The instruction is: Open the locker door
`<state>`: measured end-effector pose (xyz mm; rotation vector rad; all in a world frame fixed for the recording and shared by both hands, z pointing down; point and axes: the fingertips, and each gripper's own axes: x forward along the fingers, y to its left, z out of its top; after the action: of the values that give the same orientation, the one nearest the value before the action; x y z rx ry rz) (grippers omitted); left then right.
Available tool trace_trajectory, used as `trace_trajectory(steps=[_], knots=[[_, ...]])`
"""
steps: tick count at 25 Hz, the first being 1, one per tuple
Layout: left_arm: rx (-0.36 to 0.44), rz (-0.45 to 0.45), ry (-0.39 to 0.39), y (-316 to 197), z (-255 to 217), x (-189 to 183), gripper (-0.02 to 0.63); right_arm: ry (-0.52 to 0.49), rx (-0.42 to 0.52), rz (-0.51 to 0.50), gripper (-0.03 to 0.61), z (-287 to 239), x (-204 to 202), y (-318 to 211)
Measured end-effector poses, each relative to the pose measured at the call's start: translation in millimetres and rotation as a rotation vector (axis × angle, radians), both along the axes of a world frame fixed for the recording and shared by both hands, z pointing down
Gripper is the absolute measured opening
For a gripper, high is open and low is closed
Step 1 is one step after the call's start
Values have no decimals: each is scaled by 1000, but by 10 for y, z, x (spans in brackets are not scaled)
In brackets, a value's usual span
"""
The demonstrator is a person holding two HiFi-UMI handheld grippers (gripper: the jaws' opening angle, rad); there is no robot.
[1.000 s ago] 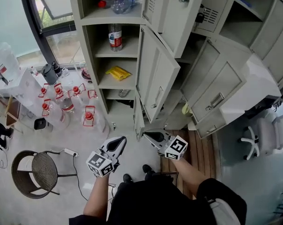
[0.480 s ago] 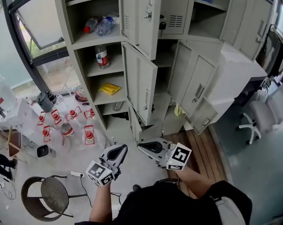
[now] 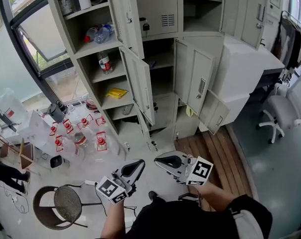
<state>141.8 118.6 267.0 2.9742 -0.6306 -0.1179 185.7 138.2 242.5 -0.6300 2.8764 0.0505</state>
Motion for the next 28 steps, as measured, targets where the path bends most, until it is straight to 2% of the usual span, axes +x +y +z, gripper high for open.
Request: trace_trajectory(steps=[5,10,12,14,16,21,24,28], knots=[[-7,1,-34,523,46,107,17,-71,-15,41,11,64,194,379],[-42,-2,-54,951,203,82,17,-107,-53,30,11,259,157,620],[-47,4,-55,1059,226,59,17,-130,-29,47,11,206,137,702],[-40,13,-33,1115,182,30,17,-154,35,73,11,62,149,806],[-24,31,0,1117,97,14,17,-138,83,102,11,-63,148,857],[44,109,24,1162,-149,-86,17,-81,60,152,11,-198,-22,845],[55,123,43,1157,-205,-331,17,-74,52,166,11,-222,-248,864],[38,120,66,1124,-184,-629,17,-104,147,242,11,-438,-376,949]])
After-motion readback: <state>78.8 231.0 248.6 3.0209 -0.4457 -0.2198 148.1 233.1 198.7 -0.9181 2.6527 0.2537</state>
